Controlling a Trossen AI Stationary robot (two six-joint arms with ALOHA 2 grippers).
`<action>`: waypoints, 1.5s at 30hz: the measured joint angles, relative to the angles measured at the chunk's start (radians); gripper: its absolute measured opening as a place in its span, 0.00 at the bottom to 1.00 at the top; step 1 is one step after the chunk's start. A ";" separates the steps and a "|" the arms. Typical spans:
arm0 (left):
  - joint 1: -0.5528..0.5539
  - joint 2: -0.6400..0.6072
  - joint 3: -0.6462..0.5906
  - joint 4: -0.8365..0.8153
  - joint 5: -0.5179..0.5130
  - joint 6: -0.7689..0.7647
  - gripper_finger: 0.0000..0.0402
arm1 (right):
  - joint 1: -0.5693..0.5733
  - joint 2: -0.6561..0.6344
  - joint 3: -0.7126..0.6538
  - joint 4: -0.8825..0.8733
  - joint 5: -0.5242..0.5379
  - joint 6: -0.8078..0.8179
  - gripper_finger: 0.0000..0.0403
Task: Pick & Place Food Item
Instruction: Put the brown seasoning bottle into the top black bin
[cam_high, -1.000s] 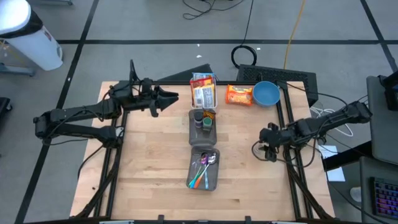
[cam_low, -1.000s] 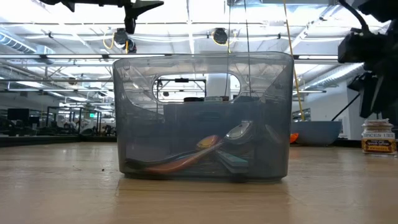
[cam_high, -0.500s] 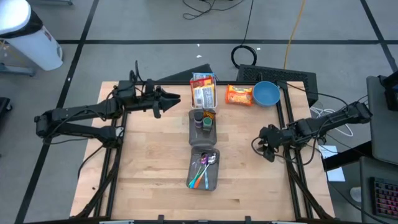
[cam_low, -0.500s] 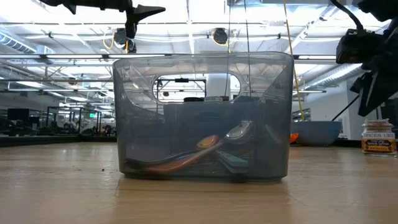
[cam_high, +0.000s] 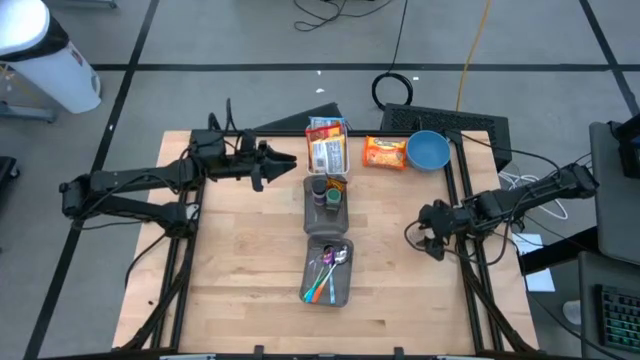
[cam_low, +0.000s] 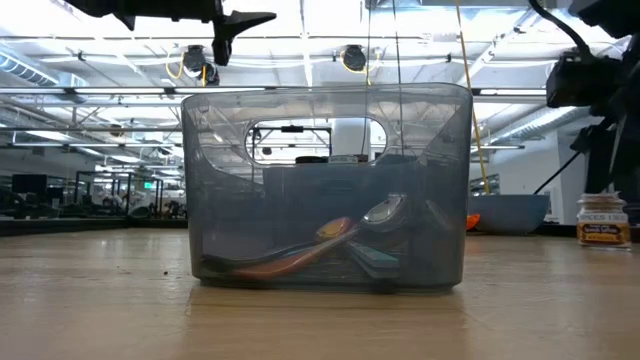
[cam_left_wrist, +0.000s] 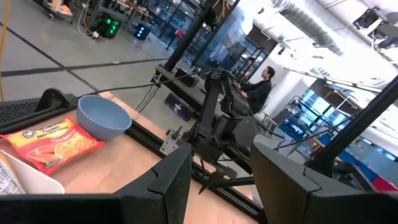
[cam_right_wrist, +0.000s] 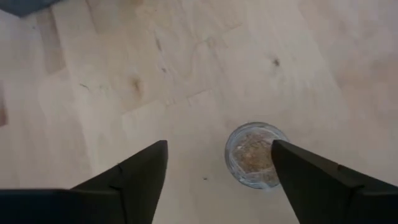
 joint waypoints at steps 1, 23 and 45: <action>0.000 0.000 0.000 0.002 0.000 0.000 0.42 | 0.000 0.000 0.000 -0.005 0.012 -0.006 0.72; 0.000 0.000 0.000 0.008 0.002 -0.024 0.42 | 0.000 -0.001 0.000 0.012 0.071 0.009 0.71; 0.000 0.000 0.000 0.007 0.010 -0.035 0.42 | -0.001 -0.045 0.023 -0.061 0.123 -0.095 0.69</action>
